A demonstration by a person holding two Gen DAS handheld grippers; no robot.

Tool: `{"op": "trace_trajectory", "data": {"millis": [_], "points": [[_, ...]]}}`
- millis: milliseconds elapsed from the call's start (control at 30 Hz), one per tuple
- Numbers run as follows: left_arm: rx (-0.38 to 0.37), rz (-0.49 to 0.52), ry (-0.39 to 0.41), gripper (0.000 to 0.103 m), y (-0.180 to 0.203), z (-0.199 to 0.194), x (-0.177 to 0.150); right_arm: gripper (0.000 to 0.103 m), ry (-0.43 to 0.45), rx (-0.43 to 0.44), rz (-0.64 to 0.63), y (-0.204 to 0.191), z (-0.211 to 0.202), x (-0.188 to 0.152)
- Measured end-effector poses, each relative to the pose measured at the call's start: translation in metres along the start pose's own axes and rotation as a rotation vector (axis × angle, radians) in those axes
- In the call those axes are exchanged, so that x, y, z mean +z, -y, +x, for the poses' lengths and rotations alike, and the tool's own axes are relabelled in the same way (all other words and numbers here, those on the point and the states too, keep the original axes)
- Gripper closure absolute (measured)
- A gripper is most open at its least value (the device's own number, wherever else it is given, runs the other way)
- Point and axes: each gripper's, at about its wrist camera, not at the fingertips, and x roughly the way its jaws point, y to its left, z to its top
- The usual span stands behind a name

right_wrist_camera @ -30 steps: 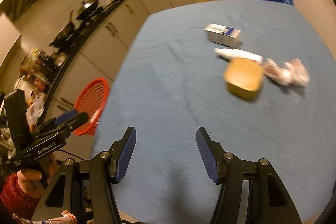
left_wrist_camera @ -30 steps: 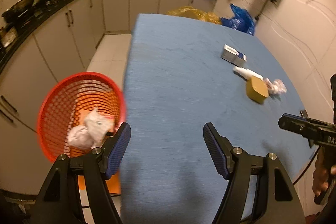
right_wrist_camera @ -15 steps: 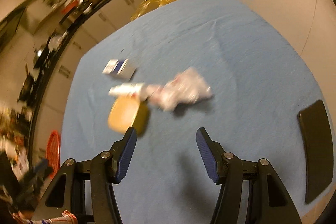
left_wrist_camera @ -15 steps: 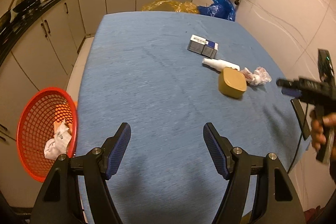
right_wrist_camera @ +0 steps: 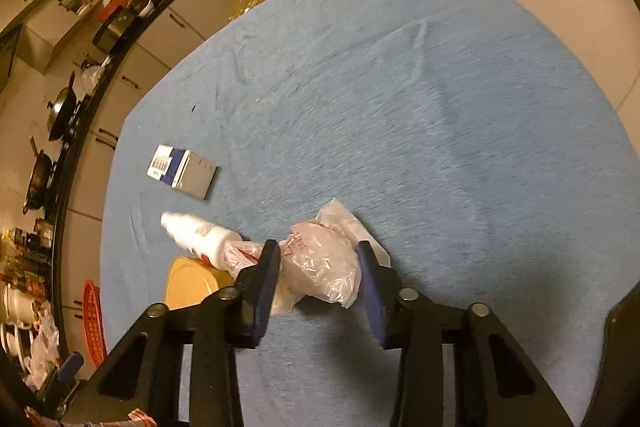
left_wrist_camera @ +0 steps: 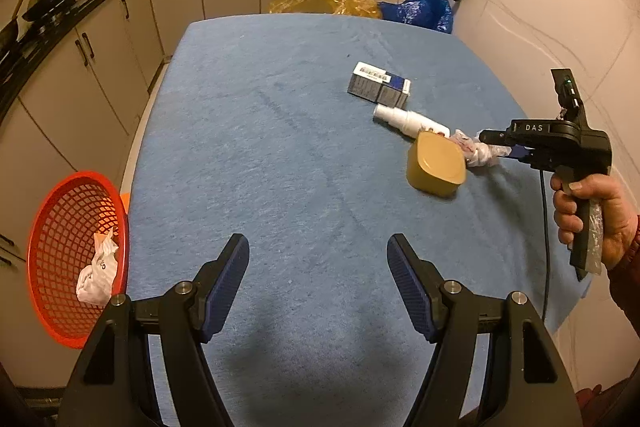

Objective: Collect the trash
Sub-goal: 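Grasp the clear plastic wrapper with the right tool, then grasp the yellow square lid with the left tool while the right tool holds the wrapper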

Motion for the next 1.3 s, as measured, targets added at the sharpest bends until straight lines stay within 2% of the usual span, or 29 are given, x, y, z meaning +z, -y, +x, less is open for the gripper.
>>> {"op": "trace_trajectory", "data": {"millis": [233, 367, 467, 533, 700, 867, 1167, 1233, 1300], "points": [[0.004, -0.033, -0.002, 0.033, -0.009, 0.004, 0.0, 0.076, -0.073, 0.089, -0.158, -0.056, 0.015, -0.034], [-0.027, -0.054, -0.015, 0.029, -0.017, 0.007, -0.002, 0.077, -0.173, 0.167, -0.282, -0.1, 0.021, -0.081], [-0.045, -0.068, -0.021, 0.028, -0.023, 0.009, -0.004, 0.078, -0.236, 0.209, -0.35, -0.117, 0.02, -0.111], [-0.049, -0.076, -0.038, 0.028, -0.027, 0.01, -0.006, 0.079, -0.217, 0.184, -0.352, -0.115, 0.011, -0.121], [-0.031, -0.137, -0.082, 0.027, -0.038, 0.009, -0.018, 0.079, -0.144, 0.121, -0.292, -0.09, -0.011, -0.116], [-0.01, -0.162, -0.104, 0.025, -0.035, 0.011, -0.034, 0.079, -0.122, 0.124, -0.265, -0.089, -0.02, -0.115], [0.073, -0.168, -0.169, 0.024, -0.018, 0.037, -0.043, 0.079, -0.1, 0.118, -0.346, -0.093, -0.037, -0.12], [0.086, -0.175, -0.186, 0.02, -0.016, 0.044, -0.044, 0.079, -0.1, 0.119, -0.35, -0.091, -0.039, -0.12], [0.096, -0.178, -0.165, 0.014, -0.014, 0.047, -0.045, 0.079, -0.098, 0.117, -0.354, -0.091, -0.042, -0.121]]}}
